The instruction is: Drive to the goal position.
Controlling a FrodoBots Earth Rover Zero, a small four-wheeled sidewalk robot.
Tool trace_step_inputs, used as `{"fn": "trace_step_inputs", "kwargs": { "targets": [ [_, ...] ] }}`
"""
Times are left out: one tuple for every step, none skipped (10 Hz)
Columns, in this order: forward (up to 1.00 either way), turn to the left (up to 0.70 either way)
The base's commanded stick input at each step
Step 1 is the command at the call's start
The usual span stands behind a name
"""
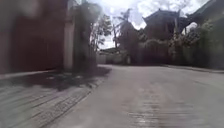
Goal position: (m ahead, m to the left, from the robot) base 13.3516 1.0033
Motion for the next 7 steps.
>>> {"fn": "trace_step_inputs", "kwargs": {
  "targets": [
    [0.95,0.00],
    [0.95,0.00],
    [0.98,0.00],
    [0.99,0.00],
    [1.00,0.00],
    [1.00,-0.40],
    [1.00,-0.40]
  ]
}}
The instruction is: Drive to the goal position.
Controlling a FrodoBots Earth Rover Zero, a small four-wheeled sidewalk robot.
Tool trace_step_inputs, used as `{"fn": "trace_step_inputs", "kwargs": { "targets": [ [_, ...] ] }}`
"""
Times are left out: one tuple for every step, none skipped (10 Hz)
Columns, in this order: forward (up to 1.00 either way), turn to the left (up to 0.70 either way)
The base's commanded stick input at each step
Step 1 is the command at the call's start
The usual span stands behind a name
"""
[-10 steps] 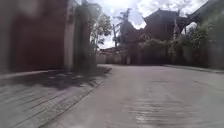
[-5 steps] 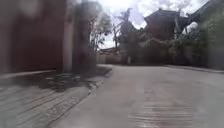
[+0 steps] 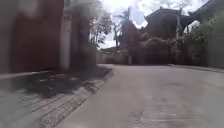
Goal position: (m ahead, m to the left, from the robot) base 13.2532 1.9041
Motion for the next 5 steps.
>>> {"fn": "trace_step_inputs", "kwargs": {
  "targets": [
    [1.00,-0.40],
    [1.00,-0.40],
    [1.00,-0.40],
    [1.00,-0.40],
    [1.00,-0.40]
  ]
}}
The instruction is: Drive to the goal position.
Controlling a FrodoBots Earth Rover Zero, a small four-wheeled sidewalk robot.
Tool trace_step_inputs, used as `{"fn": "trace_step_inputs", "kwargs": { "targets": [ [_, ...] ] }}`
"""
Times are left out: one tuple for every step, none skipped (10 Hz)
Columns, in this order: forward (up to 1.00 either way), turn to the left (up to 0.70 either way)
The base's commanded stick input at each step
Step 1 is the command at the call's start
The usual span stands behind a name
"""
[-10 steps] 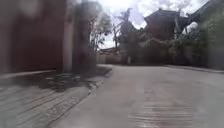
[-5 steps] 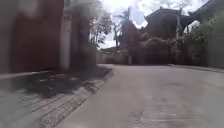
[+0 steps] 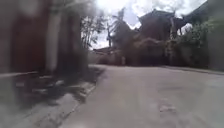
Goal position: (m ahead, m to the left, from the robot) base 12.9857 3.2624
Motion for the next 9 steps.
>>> {"fn": "trace_step_inputs", "kwargs": {
  "targets": [
    [1.00,-0.40],
    [1.00,-0.40],
    [1.00,-0.40],
    [1.00,0.00],
    [1.00,0.00],
    [1.00,0.00],
    [1.00,0.00],
    [1.00,0.00],
    [1.00,0.00]
  ]
}}
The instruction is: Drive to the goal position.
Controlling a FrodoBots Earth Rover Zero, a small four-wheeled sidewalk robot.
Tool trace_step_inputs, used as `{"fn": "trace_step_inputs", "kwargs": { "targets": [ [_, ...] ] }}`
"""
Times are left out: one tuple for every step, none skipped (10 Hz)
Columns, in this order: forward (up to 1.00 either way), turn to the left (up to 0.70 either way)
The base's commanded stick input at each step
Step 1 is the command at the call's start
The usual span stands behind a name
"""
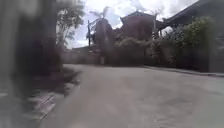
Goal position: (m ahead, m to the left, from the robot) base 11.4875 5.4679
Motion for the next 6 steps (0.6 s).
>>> {"fn": "trace_step_inputs", "kwargs": {
  "targets": [
    [1.00,0.00],
    [1.00,0.00],
    [1.00,0.00],
    [1.00,0.00],
    [1.00,0.00],
    [1.00,0.00]
  ]
}}
